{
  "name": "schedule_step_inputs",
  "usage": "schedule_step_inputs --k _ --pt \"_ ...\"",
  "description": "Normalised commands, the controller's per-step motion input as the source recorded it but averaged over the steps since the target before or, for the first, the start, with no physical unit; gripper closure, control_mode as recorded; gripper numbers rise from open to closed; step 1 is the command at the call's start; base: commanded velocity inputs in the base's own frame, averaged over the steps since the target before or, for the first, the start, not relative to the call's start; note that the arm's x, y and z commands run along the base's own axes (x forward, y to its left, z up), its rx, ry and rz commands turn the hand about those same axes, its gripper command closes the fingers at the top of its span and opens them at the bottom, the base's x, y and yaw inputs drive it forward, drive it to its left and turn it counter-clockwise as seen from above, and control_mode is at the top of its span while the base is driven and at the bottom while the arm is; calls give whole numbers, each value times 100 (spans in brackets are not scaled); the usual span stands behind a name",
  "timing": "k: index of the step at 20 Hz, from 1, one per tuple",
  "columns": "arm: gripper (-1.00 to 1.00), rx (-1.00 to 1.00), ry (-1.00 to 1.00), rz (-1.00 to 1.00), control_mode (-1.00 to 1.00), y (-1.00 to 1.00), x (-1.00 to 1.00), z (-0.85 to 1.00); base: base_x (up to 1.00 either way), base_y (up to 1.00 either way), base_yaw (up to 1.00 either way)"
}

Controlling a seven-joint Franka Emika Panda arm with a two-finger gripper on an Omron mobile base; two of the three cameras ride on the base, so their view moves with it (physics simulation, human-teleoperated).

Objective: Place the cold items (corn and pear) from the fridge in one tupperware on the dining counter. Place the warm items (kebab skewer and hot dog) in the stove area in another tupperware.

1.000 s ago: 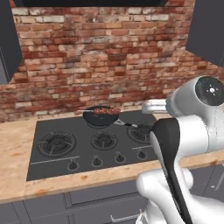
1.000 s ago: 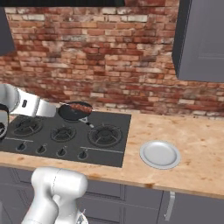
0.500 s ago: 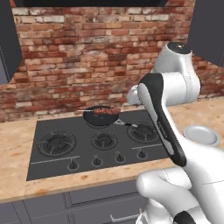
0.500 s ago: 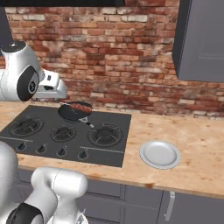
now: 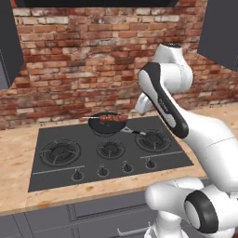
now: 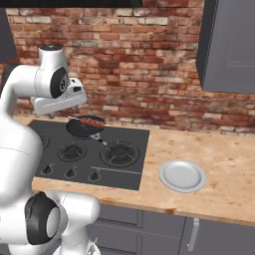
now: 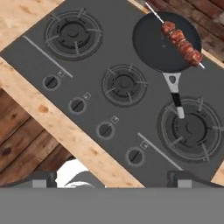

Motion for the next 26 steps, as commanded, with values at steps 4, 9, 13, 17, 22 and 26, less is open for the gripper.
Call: schedule_step_inputs --k 4,9,13,17,22,26 --pt "-100 -11 0 14 -100 16 51 -33 0 0 0" --pt "-100 0 0 2 -100 23 58 -24 0 0 0" --pt "-100 -1 0 0 -100 16 58 -28 0 0 0" --pt "-100 -9 0 0 -100 11 52 -36 0 0 0" --pt "-100 -8 0 0 -100 12 54 -34 0 0 0" --pt "-100 -2 0 0 -100 12 55 -34 0 0 0"
